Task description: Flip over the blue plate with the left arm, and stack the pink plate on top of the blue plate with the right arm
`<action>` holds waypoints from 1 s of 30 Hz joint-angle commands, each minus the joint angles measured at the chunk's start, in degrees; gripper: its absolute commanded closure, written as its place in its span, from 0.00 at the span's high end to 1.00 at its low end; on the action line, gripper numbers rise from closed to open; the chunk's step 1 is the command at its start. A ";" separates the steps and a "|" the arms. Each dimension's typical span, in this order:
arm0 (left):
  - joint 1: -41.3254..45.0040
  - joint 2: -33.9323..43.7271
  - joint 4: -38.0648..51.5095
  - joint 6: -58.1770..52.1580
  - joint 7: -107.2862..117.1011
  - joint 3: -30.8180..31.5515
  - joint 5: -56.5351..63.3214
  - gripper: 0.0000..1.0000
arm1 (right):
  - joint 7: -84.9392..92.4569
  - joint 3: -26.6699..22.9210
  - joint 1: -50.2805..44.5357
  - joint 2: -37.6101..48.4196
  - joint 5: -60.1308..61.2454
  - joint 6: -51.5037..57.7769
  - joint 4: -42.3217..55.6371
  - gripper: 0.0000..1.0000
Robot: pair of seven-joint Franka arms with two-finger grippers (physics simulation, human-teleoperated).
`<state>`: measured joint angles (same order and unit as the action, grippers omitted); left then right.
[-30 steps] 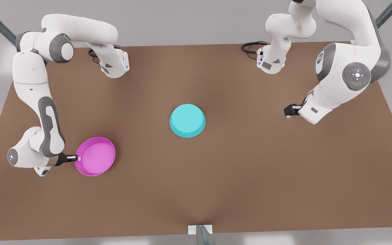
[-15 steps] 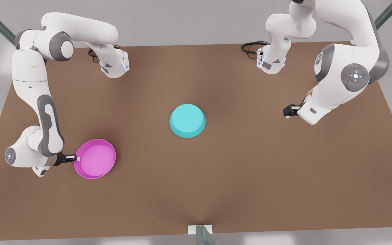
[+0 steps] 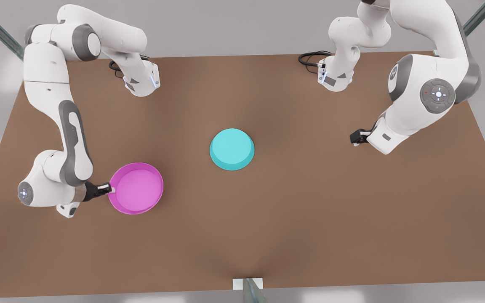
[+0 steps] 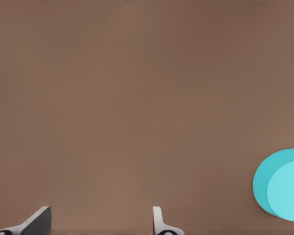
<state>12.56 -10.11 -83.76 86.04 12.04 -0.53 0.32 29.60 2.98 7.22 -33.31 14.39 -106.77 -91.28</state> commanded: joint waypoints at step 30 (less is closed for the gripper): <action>0.01 -0.18 0.00 -0.09 0.09 0.09 0.21 1.00 | -9.65 -0.08 -37.28 2.29 3.01 0.16 -2.06 0.30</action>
<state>12.57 -10.29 -83.76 85.88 12.21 -0.44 0.47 20.04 2.89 -30.06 -31.11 17.72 -106.59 -93.33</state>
